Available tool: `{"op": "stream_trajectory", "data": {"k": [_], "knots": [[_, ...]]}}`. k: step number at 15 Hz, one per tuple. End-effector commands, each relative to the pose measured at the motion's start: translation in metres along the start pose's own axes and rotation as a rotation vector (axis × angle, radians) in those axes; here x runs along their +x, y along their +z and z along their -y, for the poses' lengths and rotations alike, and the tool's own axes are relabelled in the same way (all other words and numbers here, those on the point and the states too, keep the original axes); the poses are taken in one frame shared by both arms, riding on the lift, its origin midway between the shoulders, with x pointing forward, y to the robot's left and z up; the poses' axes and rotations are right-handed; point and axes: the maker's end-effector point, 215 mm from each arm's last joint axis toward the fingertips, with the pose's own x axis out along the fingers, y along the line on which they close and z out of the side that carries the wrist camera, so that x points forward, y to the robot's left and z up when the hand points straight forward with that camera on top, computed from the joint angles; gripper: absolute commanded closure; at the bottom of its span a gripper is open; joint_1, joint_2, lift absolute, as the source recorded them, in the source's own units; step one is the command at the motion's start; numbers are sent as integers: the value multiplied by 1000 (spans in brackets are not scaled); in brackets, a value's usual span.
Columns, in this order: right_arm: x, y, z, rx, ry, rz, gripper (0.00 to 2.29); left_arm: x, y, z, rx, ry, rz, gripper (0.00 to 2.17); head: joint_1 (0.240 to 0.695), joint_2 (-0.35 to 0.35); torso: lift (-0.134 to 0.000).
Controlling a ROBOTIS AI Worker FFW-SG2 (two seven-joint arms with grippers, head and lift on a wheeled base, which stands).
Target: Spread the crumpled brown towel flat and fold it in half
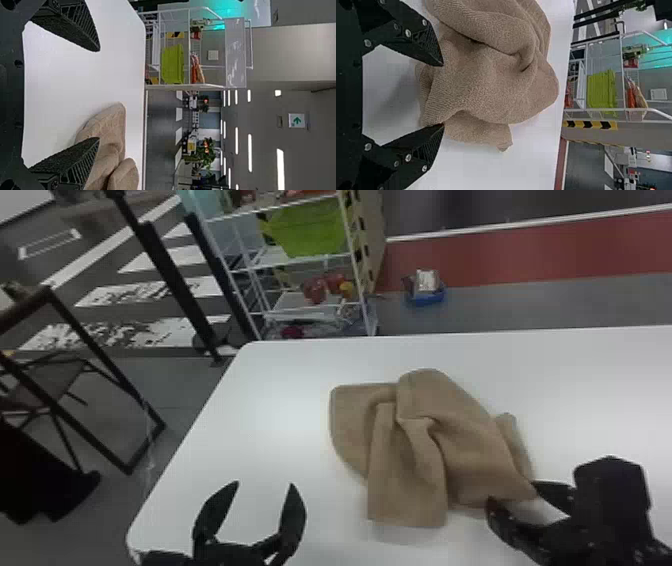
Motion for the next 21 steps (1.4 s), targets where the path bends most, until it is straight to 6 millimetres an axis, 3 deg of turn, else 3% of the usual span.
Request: {"op": "stream_trajectory", "data": {"k": [1, 3, 4, 8, 11, 14, 17, 18, 20, 21], "knots": [[2, 0, 2, -27, -13, -17, 856, -1, -2, 0, -2, 2, -4, 83, 695, 350, -134], [2, 1, 4, -36, -18, -14, 1109, -2, -2, 0, -1, 2, -6, 83, 695, 350, -134], [1, 4, 4, -37, -20, -8, 1517, -2, -2, 0, -1, 2, -6, 83, 695, 350, -134], [-22, 50, 24, -52, -62, 115, 1534, -2, -5, -1, -1, 2, -10, 83, 695, 350, -134], [-45, 76, 53, -26, -97, 166, 1534, -2, -5, -1, -1, 3, -12, 83, 695, 350, -134], [-68, 73, 87, 0, -150, 132, 1534, -2, -7, -1, -2, 3, -13, 83, 695, 339, -134], [-90, 72, 135, 92, -205, 167, 1534, -1, -8, -1, -3, 4, -13, 83, 695, 271, -134], [-94, 56, 151, 119, -235, 115, 1531, 0, -8, -1, -3, 4, -13, 83, 695, 253, -134], [-93, 32, 159, 120, -266, 32, 1470, 1, -9, -1, -4, 5, -15, 83, 695, 207, -134], [-89, 16, 158, 113, -270, -21, 1166, 2, -9, 0, -6, 4, -15, 83, 695, 174, -134]]}}
